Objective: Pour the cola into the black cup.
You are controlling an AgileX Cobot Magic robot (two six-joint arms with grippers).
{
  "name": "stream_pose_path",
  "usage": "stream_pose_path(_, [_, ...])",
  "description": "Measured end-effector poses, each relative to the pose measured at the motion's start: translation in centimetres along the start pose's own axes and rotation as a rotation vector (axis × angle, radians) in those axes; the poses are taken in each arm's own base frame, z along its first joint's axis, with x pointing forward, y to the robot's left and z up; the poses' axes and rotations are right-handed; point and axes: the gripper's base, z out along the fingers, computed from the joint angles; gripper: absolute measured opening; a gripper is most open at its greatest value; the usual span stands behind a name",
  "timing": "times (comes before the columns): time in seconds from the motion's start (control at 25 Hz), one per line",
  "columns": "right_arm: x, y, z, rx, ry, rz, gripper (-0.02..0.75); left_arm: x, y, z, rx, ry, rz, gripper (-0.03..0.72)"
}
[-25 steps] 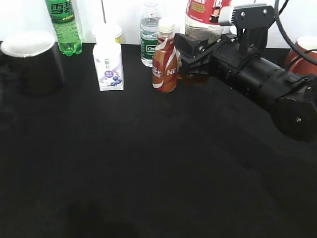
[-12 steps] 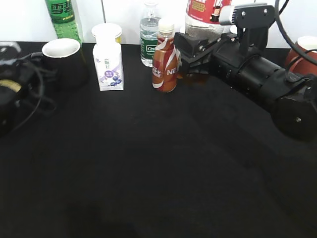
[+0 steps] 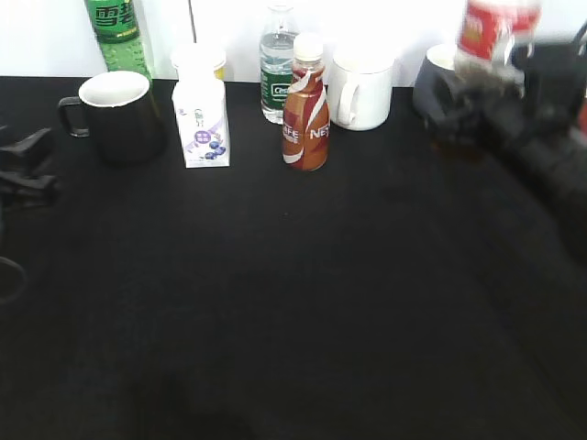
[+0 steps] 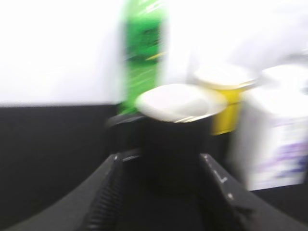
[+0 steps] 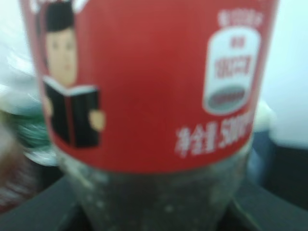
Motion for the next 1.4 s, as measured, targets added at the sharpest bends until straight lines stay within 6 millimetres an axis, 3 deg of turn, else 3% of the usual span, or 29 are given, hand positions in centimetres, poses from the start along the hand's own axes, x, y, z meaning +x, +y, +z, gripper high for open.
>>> stream_pose_path(0.08, [2.2,-0.2,1.5,0.003,0.017,-0.003,0.375,0.0,-1.3,0.0,0.053,-0.004,0.003,0.380])
stream_pose_path(0.28, [5.1,0.3,6.4,-0.028,-0.019,-0.014,0.375,0.0,-1.6,-0.1,0.064,-0.003,0.002,0.380])
stream_pose_path(0.4, [6.0,0.4,7.5,-0.039,-0.025,-0.018,0.392,0.0,-1.6,-0.1,0.064,-0.003,0.002,0.380])
stream_pose_path(0.48, [6.2,0.4,7.6,-0.039,-0.036,-0.018,0.441,0.0,-1.6,-0.1,0.064,-0.003,0.002,0.380])
stream_pose_path(0.6, [6.3,0.3,7.6,-0.037,-0.030,-0.019,0.643,0.0,-1.6,-0.1,0.064,-0.003,0.002,0.380])
stream_pose_path(0.76, [5.8,0.2,5.8,-0.036,0.001,-0.020,0.671,0.0,-1.6,-0.1,0.064,-0.003,0.002,0.369])
stream_pose_path(0.84, [5.1,0.1,4.0,-0.035,0.022,-0.021,0.671,0.0,-1.6,-0.1,0.064,-0.003,0.002,0.366])
stream_pose_path(1.08, [4.5,-0.5,-5.6,-0.030,0.165,-0.030,0.647,0.0,-2.0,-0.1,0.101,0.000,0.016,0.365])
stream_pose_path(1.16, [2.8,-0.5,-6.9,-0.032,0.124,-0.028,0.641,0.0,-2.4,-0.3,0.118,0.039,0.022,0.365])
stream_pose_path(1.24, [-0.5,-0.4,-7.6,-0.040,0.066,-0.023,0.636,-1.5,-3.1,-0.9,0.131,0.124,0.036,0.365])
stream_pose_path(1.32, [-4.3,0.0,-7.9,-0.062,0.150,-0.034,0.633,-5.6,-3.3,-0.8,0.106,0.234,0.053,0.365])
stream_pose_path(1.4, [-8.5,0.3,-8.0,-0.062,0.411,-0.060,0.619,-10.4,-3.4,-1.5,0.072,0.385,0.065,0.362])
